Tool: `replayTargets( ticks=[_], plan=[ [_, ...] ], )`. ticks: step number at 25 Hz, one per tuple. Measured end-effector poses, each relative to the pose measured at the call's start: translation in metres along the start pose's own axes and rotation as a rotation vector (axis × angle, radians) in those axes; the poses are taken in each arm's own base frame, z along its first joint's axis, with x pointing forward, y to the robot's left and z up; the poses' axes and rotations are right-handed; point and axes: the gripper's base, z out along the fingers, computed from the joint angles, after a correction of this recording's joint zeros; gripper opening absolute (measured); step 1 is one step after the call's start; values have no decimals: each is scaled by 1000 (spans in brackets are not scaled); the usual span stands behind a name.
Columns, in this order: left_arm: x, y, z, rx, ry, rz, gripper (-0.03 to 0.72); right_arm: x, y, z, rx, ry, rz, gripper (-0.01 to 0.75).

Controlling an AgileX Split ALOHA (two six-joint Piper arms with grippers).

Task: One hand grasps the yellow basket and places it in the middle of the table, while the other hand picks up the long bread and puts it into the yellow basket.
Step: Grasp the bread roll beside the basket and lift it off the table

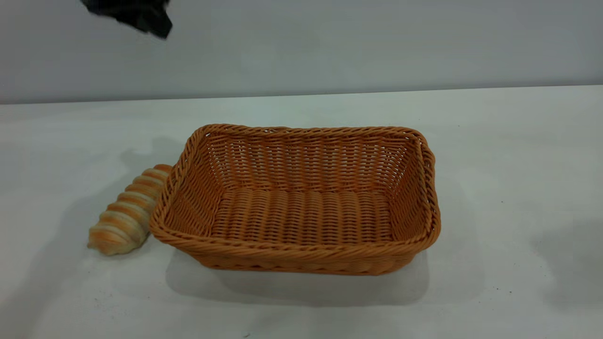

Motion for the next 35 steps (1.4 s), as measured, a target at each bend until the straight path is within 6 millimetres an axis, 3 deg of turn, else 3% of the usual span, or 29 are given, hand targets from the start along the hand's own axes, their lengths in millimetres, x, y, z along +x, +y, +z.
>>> replayTargets(
  ticks=[3, 6, 11, 15, 23, 35],
  plan=[
    [13, 6, 15, 4, 41, -46, 343, 25, 19, -36, 21, -53, -25, 400],
    [22, 14, 24, 4, 63, -100, 343, 66, 35, -56, 43, -72, -51, 399],
    [26, 29, 31, 25, 82, -167, 343, 139, 52, -57, 74, -88, -71, 398],
    [29, 33, 39, 61, 109, -208, 343, 172, 60, -56, 92, -134, -62, 398],
    [55, 32, 66, 157, 218, -291, 343, 196, 72, -72, 115, -260, -71, 398],
    [95, 35, 86, 265, 385, -357, 343, 207, 77, -72, 79, -182, -41, 398]
  ],
)
